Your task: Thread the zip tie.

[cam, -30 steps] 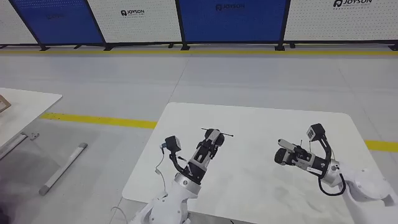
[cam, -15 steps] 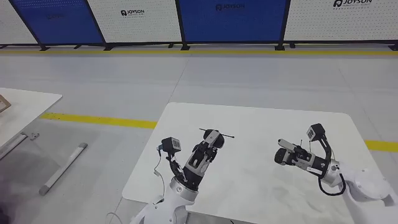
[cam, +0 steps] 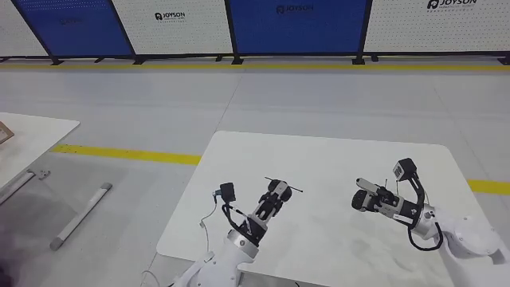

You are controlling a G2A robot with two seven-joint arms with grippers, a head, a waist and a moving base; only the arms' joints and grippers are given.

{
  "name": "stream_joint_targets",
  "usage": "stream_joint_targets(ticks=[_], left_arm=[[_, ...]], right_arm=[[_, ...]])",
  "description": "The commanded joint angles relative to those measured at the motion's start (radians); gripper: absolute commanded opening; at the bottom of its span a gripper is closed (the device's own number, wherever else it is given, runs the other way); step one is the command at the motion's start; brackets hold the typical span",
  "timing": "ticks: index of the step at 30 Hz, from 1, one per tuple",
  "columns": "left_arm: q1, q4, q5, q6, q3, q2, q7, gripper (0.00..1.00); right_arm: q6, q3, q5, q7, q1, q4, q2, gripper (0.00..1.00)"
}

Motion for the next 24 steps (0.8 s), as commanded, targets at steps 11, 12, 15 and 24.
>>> stream_joint_targets(ticks=[11,12,15,24], left_arm=[[0.009,0.036,0.122,0.114,0.005,0.006,-0.05,0.0],[0.009,0.036,0.122,0.114,0.005,0.006,-0.05,0.0],[0.009,0.036,0.122,0.114,0.005,0.006,-0.05,0.0],[-0.02,0.093,0.215,0.185,0.025,0.005,-0.077,0.0]], right_arm=[[0.0,0.0,0.0,0.0,0.0,0.0,0.0,1.0],[0.0,0.0,0.0,0.0,0.0,0.0,0.0,1.0],[0.0,0.0,0.0,0.0,0.0,0.0,0.0,1.0],[0.0,0.0,0.0,0.0,0.0,0.0,0.0,1.0]])
